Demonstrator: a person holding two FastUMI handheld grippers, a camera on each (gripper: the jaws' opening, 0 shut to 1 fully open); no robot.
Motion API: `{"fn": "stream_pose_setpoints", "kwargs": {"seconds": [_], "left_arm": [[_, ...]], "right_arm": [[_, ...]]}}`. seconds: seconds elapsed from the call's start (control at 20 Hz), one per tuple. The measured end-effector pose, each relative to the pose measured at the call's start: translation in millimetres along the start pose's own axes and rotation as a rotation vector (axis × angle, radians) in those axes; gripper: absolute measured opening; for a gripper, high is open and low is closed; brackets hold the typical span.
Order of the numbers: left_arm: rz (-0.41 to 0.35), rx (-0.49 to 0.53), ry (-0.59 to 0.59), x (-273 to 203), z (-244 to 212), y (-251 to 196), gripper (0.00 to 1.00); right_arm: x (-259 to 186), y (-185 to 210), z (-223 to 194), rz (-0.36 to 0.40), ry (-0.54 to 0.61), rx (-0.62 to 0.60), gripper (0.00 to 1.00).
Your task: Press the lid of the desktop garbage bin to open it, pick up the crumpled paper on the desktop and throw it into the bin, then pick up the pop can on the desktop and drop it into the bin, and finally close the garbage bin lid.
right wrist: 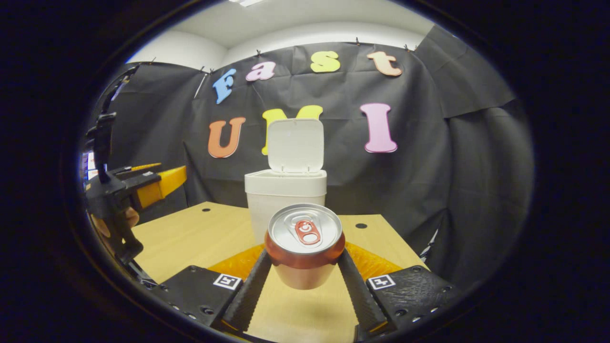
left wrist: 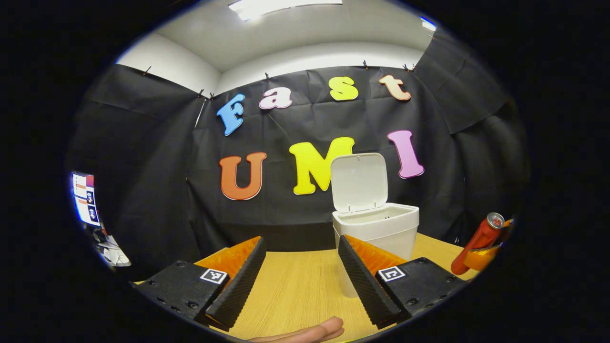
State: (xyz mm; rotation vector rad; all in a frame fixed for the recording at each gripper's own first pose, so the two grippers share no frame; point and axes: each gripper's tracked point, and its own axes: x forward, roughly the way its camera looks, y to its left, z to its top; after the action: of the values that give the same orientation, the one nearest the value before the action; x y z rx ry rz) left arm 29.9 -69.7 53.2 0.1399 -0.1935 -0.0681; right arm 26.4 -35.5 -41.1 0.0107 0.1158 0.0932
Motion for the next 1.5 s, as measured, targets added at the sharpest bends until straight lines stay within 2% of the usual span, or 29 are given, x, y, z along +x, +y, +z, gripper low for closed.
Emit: {"fn": "stream_pose_setpoints", "kwargs": {"seconds": [0.2,0.4,0.65,0.75,0.95,1.15,1.3,1.5], "left_arm": [[0.011,0.030,0.025,-26,-17,7,0.98],[0.005,0.016,0.057,-37,-31,17,0.98],[-0.023,-0.002,0.078,-39,-39,22,0.99],[-0.008,0.013,0.084,-40,-40,36,0.99],[0.001,-0.015,0.092,-41,-41,57,0.99],[0.005,-0.049,0.126,-44,-45,76,0.99],[0.004,-0.062,0.134,-44,-47,81,0.99],[0.006,-0.062,0.136,-45,-46,84,0.99]], "right_arm": [[-2,10,2,-0.025,-0.018,-0.036,0.81],[-7,34,-2,-0.008,-0.013,-0.060,0.82],[-12,39,13,-0.076,-0.030,-0.213,0.81],[-13,44,25,-0.082,-0.035,-0.235,0.81],[-14,57,63,-0.055,-0.053,-0.219,0.81],[-4,62,109,-0.073,-0.107,-0.169,0.81],[17,63,138,-0.068,-0.103,-0.101,0.82],[66,53,168,-0.088,-0.032,-0.073,0.81]]}}
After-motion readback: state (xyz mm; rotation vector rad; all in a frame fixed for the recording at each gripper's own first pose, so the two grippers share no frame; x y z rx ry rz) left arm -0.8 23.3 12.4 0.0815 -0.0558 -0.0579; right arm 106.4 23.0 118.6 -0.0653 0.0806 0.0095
